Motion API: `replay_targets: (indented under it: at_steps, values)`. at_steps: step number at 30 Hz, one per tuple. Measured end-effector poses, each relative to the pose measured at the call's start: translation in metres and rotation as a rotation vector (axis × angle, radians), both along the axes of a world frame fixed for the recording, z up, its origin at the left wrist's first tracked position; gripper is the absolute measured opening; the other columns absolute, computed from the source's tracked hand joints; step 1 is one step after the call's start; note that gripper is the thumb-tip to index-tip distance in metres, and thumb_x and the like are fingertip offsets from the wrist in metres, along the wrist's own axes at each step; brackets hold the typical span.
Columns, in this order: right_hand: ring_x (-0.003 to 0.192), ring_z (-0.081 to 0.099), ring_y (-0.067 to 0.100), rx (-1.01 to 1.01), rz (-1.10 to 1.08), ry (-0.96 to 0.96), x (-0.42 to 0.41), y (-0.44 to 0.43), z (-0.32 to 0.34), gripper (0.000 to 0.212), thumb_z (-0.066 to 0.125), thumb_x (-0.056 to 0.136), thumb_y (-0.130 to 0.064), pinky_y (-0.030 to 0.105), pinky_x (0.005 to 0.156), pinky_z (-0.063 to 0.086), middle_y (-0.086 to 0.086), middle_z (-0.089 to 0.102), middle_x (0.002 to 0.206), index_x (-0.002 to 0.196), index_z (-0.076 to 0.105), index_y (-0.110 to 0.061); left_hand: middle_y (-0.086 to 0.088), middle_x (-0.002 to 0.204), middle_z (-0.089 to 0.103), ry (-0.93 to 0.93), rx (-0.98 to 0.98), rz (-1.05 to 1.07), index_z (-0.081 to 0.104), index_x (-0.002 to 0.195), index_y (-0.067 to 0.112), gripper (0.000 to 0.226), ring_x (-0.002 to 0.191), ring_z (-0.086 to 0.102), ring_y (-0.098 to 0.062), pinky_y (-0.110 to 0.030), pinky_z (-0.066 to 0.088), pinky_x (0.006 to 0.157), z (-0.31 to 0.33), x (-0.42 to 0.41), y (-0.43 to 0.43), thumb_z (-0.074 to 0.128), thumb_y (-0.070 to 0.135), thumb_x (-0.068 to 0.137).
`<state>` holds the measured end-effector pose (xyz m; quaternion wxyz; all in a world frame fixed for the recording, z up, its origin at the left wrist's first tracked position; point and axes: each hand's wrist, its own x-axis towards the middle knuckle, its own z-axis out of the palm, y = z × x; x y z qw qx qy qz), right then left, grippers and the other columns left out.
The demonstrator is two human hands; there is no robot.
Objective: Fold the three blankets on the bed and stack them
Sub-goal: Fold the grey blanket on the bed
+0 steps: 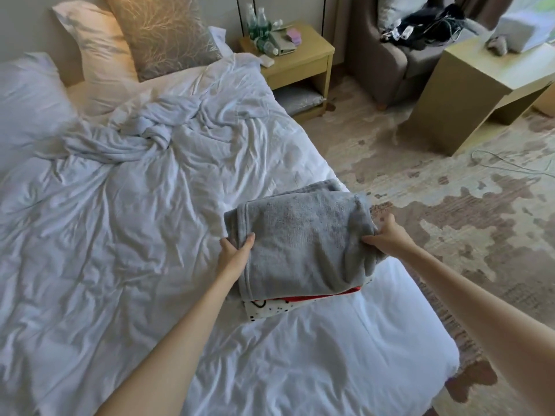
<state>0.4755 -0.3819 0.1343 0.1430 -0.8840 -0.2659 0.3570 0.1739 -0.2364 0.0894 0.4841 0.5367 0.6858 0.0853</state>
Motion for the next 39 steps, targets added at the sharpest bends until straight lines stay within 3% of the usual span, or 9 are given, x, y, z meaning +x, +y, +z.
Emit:
replay_targets:
  at_steps: [5,7,9,11,13,19,27,33,39]
  values:
    - [0.11,0.046,0.033,0.257,0.051,-0.417,-0.015,0.016,0.007,0.041,0.058,0.081,-0.014,0.042,0.089,0.042,0.017,0.048,0.12,0.117,0.044,-0.002,-0.01,0.133,0.052,0.237,0.703,-0.092,0.04,0.136,0.013,0.055,0.12,0.051,-0.029,-0.045,0.047,0.092,0.028,0.024,-0.002,0.055,0.041,0.092]
    - [0.108,0.047,0.034,0.413,0.144,-0.554,-0.036,0.031,0.01,0.037,0.056,0.08,-0.011,0.041,0.09,0.041,0.016,0.049,0.119,0.115,0.048,-0.001,-0.011,0.138,0.051,0.3,0.949,-0.284,0.045,0.136,0.01,0.047,0.125,0.05,-0.027,-0.044,0.046,0.098,0.034,0.039,-0.003,0.05,0.032,0.095]
    - [0.122,0.045,0.032,0.505,0.312,-0.615,-0.055,0.047,0.005,0.044,0.056,0.086,-0.017,0.041,0.101,0.038,0.015,0.046,0.136,0.128,0.048,-0.005,-0.009,0.153,0.039,0.366,1.04,-0.552,0.041,0.145,0.013,0.05,0.139,0.039,-0.025,-0.044,0.034,0.113,0.031,0.054,-0.001,0.042,0.032,0.099]
    - [0.142,0.03,0.028,0.475,0.532,-0.628,-0.064,0.056,-0.011,0.053,0.048,0.095,-0.028,0.042,0.117,0.025,0.012,0.032,0.154,0.144,0.037,-0.011,-0.006,0.161,0.026,0.452,1.033,-0.74,0.033,0.152,0.018,0.054,0.147,0.027,-0.023,-0.047,0.022,0.119,0.021,0.063,0.004,0.036,0.036,0.101]
    - [0.148,0.018,0.024,0.413,0.682,-0.633,-0.057,0.06,-0.035,0.055,0.039,0.1,-0.036,0.041,0.122,0.013,0.008,0.022,0.159,0.151,0.028,-0.02,-0.004,0.163,0.021,0.53,1.001,-0.808,0.029,0.154,0.023,0.055,0.149,0.022,-0.024,-0.048,0.018,0.12,0.005,0.061,0.016,0.032,0.041,0.101]
    - [0.149,0.014,0.019,0.352,0.754,-0.59,-0.023,0.069,-0.102,0.056,0.027,0.101,-0.047,0.045,0.121,0.01,-0.001,0.019,0.161,0.153,0.015,-0.033,-0.001,0.164,0.014,0.573,0.937,-0.856,0.019,0.156,0.029,0.057,0.152,0.007,-0.021,-0.05,0.013,0.121,-0.059,0.044,0.033,0.029,0.046,0.102]
    - [0.15,0.007,0.012,0.554,0.574,-0.474,-0.02,0.077,-0.168,0.061,0.032,0.097,-0.049,0.043,0.121,0.01,-0.007,0.015,0.161,0.153,0.021,-0.029,-0.003,0.163,0.021,0.398,0.895,-0.758,0.027,0.153,0.026,0.055,0.152,0.013,-0.023,-0.055,0.019,0.118,-0.123,0.048,0.038,0.033,0.039,0.1]
    - [0.15,0.011,0.019,0.61,0.224,-0.456,-0.022,0.064,-0.206,0.06,0.032,0.095,-0.042,0.049,0.119,0.013,0.001,0.02,0.161,0.152,0.027,-0.022,-0.009,0.16,0.028,0.276,1.0,-0.666,0.036,0.151,0.019,0.053,0.15,0.018,-0.029,-0.061,0.023,0.114,-0.16,0.048,0.028,0.031,0.034,0.1]
    - [0.149,0.012,0.019,0.59,0.217,-0.4,-0.022,0.064,-0.207,0.061,0.033,0.094,-0.04,0.046,0.12,0.012,0.002,0.019,0.161,0.151,0.027,-0.02,-0.012,0.158,0.03,0.286,0.958,-0.646,0.036,0.149,0.015,0.054,0.149,0.021,-0.031,-0.062,0.023,0.113,-0.161,0.05,0.022,0.027,0.032,0.099]
